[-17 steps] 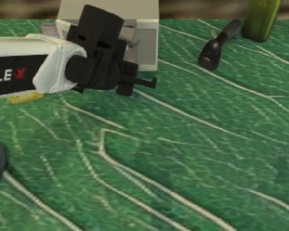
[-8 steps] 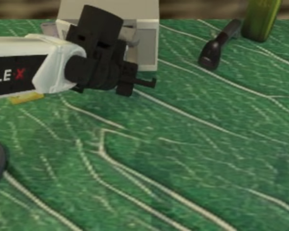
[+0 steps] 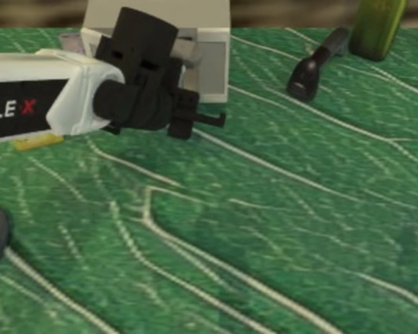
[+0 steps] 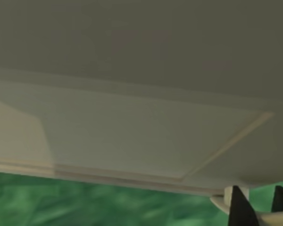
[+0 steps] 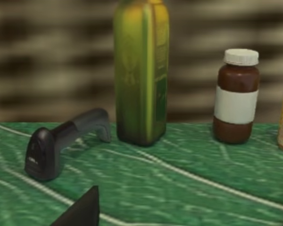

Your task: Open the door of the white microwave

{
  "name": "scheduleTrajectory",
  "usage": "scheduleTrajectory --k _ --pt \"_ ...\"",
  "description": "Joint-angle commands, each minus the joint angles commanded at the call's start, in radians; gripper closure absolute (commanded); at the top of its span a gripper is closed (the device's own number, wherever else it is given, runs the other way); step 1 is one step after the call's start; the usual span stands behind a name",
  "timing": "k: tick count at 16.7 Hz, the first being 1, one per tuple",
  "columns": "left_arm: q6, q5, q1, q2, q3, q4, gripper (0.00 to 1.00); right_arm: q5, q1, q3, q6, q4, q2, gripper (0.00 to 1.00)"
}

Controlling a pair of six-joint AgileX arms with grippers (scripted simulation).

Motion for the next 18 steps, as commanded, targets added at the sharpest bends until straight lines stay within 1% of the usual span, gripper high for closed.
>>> scheduleTrajectory --k 5,7,13,18 --pt "0.000 0.000 0.000 0.000 0.000 0.000 1.00 0.000 0.000 0.000 0.000 0.000 0.000 0.00" --pt "-0.002 0.010 -0.006 0.001 0.000 -0.001 1.00 0.000 0.000 0.000 0.000 0.000 0.000 0.00" --pt "0.072 0.063 0.026 -0.038 -0.050 0.015 1.00 0.000 0.000 0.000 0.000 0.000 0.000 0.00" --pt "0.074 0.064 0.026 -0.039 -0.051 0.015 1.00 0.000 0.000 0.000 0.000 0.000 0.000 0.00"
